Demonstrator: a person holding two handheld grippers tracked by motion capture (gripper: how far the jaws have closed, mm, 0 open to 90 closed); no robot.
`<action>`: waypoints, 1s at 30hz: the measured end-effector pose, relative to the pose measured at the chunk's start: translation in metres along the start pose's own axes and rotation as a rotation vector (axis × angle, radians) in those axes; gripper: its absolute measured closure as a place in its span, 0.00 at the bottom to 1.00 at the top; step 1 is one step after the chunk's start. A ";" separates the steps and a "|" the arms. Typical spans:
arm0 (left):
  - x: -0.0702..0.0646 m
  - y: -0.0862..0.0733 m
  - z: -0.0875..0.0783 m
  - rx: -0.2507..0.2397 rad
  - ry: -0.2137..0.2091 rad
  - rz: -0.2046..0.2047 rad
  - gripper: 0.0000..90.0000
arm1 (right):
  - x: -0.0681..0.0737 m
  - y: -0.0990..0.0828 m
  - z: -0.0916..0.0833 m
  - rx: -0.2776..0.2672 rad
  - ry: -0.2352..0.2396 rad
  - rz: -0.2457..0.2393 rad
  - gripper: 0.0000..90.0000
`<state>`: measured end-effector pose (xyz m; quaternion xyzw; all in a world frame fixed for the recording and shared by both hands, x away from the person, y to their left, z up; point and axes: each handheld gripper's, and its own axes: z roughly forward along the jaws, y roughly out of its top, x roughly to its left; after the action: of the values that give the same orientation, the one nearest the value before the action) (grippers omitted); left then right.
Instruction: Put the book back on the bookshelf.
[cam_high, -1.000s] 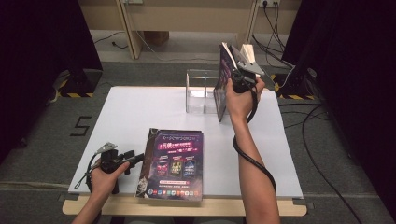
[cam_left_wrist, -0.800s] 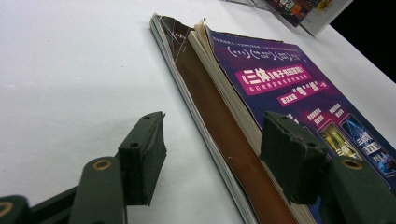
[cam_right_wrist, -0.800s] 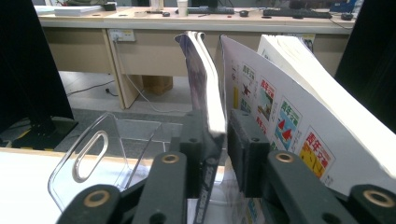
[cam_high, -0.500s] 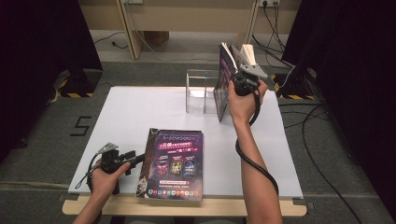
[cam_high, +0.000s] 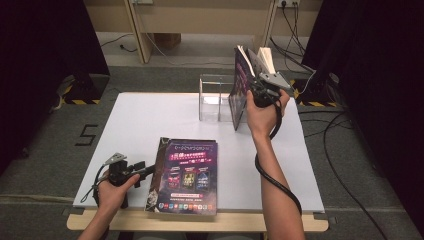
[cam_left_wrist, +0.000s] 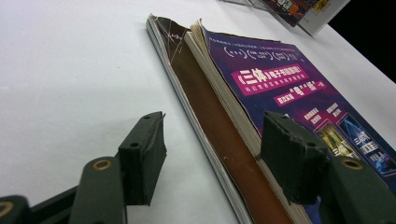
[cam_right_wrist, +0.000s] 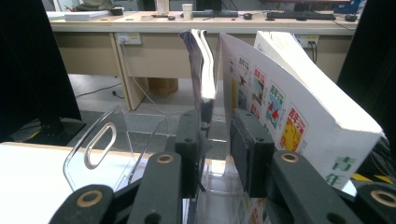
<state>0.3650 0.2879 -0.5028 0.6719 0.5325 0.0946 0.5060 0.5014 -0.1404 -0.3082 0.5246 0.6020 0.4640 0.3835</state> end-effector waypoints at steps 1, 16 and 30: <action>0.000 0.000 0.000 -0.001 0.000 0.000 0.43 | -0.001 0.000 -0.001 0.003 0.002 0.002 0.81; -0.002 0.001 0.000 -0.001 -0.010 0.009 0.45 | -0.003 -0.009 -0.016 0.021 0.032 0.001 0.80; -0.008 0.000 0.005 0.005 -0.039 0.016 0.47 | 0.005 -0.032 -0.032 0.089 0.115 0.017 0.80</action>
<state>0.3650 0.2787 -0.5022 0.6791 0.5174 0.0844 0.5138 0.4612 -0.1409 -0.3296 0.5188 0.6385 0.4693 0.3209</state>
